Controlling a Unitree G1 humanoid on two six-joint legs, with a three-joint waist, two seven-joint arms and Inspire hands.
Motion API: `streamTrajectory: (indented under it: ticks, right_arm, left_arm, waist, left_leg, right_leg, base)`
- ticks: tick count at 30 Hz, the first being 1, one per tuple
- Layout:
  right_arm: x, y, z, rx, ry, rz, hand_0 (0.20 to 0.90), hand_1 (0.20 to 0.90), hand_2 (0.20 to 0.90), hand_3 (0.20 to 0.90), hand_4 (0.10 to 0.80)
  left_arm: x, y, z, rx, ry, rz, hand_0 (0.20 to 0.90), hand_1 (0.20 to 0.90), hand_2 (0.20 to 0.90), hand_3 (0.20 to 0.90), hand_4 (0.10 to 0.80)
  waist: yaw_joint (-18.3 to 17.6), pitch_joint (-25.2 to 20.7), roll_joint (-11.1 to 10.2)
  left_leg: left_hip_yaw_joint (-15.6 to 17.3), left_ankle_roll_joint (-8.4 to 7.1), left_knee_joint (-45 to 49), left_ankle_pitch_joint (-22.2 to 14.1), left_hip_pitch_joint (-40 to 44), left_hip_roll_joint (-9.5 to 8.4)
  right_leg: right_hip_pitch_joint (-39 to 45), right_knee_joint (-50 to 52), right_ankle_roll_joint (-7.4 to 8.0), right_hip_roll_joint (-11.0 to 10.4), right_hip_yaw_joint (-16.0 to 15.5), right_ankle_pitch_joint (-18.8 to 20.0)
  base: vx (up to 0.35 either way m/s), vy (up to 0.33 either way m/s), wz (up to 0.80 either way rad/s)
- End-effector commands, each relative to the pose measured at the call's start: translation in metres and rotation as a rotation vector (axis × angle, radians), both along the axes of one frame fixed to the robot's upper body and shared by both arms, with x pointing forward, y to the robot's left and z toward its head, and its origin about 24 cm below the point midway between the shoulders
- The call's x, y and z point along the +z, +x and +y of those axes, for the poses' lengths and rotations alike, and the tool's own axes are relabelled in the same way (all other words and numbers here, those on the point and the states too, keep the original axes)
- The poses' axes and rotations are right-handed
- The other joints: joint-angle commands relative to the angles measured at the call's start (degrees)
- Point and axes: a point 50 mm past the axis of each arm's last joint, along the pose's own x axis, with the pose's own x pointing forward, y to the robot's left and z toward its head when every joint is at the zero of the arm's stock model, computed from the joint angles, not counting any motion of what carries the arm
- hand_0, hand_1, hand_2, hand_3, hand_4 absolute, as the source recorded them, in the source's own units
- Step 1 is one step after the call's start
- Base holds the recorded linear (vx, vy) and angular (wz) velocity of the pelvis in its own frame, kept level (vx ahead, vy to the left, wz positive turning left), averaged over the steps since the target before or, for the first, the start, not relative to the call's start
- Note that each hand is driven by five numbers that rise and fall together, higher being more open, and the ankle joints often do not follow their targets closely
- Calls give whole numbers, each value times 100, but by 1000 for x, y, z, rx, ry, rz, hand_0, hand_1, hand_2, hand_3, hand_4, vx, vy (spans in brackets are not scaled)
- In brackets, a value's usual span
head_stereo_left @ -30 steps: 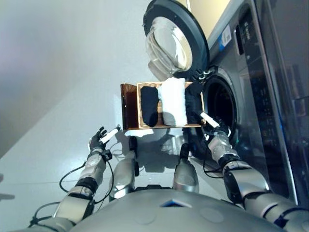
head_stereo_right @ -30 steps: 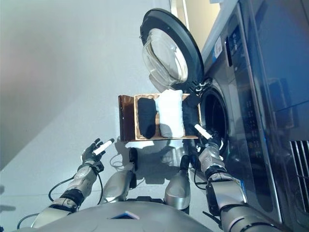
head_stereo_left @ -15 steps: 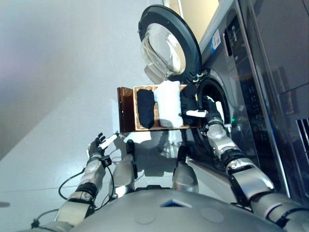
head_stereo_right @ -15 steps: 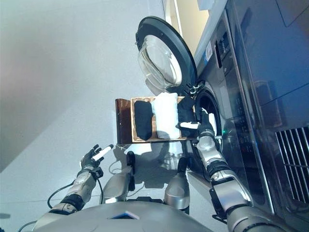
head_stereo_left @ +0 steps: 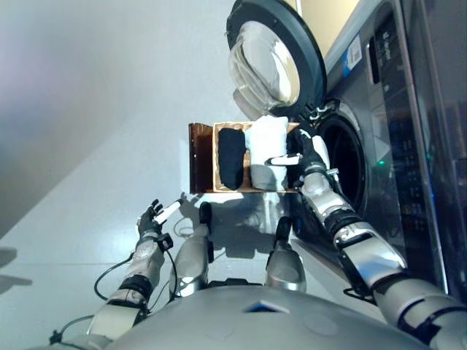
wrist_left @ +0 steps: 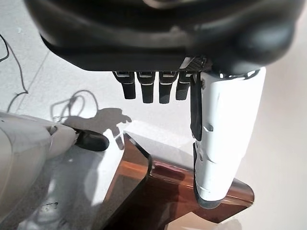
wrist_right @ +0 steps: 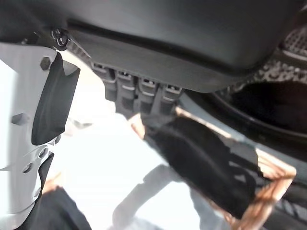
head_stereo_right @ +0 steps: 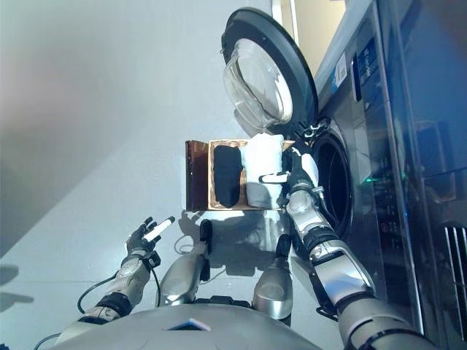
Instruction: Pick up the clothes and place them into the washing machine
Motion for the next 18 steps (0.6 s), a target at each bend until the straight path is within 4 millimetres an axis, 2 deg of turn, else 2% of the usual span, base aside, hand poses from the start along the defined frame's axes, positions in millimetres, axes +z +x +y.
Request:
streamTrajectory:
  ticks: [1, 3, 7, 13, 18]
  right_arm:
    - [42, 35, 10, 23, -49, -163, 900, 900, 900, 900, 800]
    - [36, 32, 0, -21, -71, -133, 900, 900, 900, 900, 800]
    - [36, 33, -6, -66, -57, -121, 900, 900, 900, 900, 800]
    - [53, 46, 6, -31, -45, -180, 900, 900, 900, 900, 800]
    - [58, 49, 11, -20, -55, -201, 900, 900, 900, 900, 800]
  left_arm:
    - [25, 28, 30, 42, 111, -134, 900, 900, 900, 900, 800]
    - [26, 30, 32, 49, 118, -133, 900, 900, 900, 900, 800]
    - [27, 31, 33, 54, 120, -140, 900, 900, 900, 900, 800]
    - [31, 37, 31, 53, 122, -162, 900, 900, 900, 900, 800]
    - [31, 39, 30, 53, 125, -163, 900, 900, 900, 900, 800]
  waist:
    - [124, 209, -244]
    - [153, 260, -246]
    - [171, 318, -233]
    - [215, 483, -222]
    - [202, 488, -245]
  left_leg:
    - [85, -317, 448, -404, -64, -34]
    - [88, -314, 456, -402, -132, -43]
    - [90, -304, 511, -421, -199, -51]
    - [132, -250, 706, -510, -348, -76]
    - [170, -249, 657, -502, -361, -102]
  right_leg:
    - [-579, 580, -145, -197, 159, 42]
    - [-634, 571, -137, -216, 153, 61]
    - [-696, 607, -144, -226, 172, 56]
    - [-817, 630, -142, -265, 236, 90]
    - [-851, 611, -124, -281, 245, 114]
  base:
    - [-10, 28, 9]
    - [-4, 15, 8]
    - [2, 5, 2]
    - [0, 0, 0]
    - [0, 0, 0]
